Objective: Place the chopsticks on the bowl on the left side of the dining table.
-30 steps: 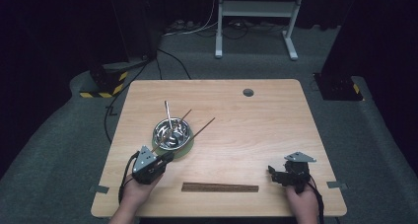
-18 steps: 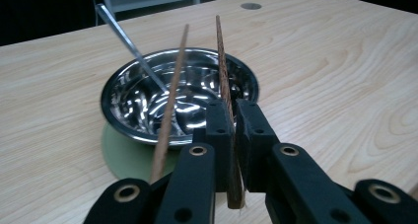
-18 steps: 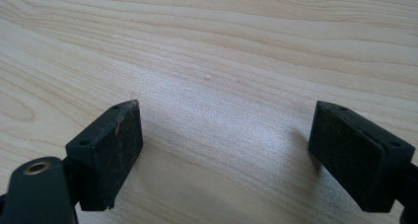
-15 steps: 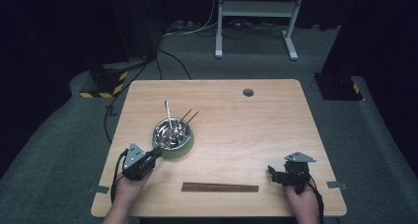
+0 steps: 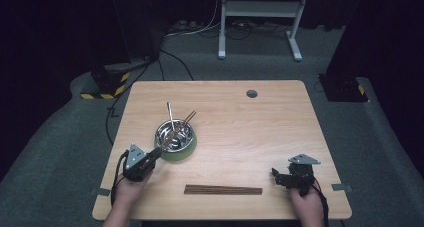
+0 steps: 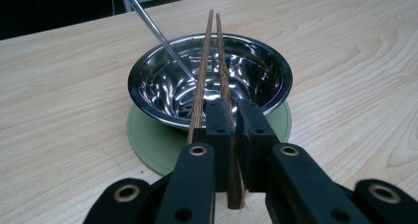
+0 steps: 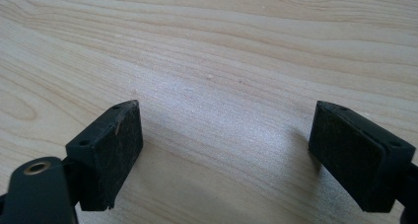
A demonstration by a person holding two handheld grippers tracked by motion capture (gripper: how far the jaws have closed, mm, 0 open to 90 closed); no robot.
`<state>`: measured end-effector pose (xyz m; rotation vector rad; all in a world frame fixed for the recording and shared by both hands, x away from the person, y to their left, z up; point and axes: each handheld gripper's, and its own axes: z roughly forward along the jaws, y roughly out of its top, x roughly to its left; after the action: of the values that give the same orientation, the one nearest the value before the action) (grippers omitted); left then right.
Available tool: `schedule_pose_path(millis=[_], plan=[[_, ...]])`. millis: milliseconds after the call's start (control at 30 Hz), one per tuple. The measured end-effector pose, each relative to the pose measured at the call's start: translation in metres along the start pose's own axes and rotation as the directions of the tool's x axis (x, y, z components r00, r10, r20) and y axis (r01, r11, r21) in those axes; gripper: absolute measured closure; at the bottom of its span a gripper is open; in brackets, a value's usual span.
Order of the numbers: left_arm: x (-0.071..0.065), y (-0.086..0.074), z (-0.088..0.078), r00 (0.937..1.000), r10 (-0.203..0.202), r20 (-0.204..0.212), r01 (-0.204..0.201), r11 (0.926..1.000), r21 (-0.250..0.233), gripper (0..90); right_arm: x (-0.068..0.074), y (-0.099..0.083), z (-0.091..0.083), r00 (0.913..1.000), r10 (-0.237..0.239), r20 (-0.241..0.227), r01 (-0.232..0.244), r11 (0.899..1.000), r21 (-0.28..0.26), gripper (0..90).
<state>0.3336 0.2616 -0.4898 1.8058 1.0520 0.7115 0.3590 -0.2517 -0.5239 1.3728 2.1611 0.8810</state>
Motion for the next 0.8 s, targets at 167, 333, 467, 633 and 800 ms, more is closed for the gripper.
schedule_pose_path(millis=[167,333,467,633,800], plan=[[-0.0018,-0.0008,0.0038,0.9998,0.018,-0.007,-0.018,0.9997,0.015,84.3,0.0001,0.0001,-0.0006,1.0,0.001,-0.005,-0.001,1.0,0.007,13.0],[-0.0028,-0.0022,0.0068,0.9993,0.031,-0.02,-0.031,0.9986,0.044,84.2,0.0007,-0.0001,0.0,1.0,0.005,-0.002,-0.005,1.0,0.001,12.9],[-0.0025,-0.0033,0.0069,0.9995,0.026,-0.018,-0.025,0.9983,0.052,84.1,0.0004,-0.0001,0.0,1.0,0.001,0.0,-0.001,1.0,0.0,12.9],[-0.0023,-0.0047,0.0061,0.9991,0.035,-0.023,-0.034,0.9978,0.057,84.0,0.0003,0.0,-0.0001,1.0,0.001,-0.002,-0.001,1.0,0.002,12.9],[-0.0029,-0.0043,0.0048,0.9988,0.046,-0.015,-0.045,0.9977,0.05,81.4,0.0006,0.0,-0.0001,1.0,0.005,-0.001,-0.005,1.0,0.001,12.9]])
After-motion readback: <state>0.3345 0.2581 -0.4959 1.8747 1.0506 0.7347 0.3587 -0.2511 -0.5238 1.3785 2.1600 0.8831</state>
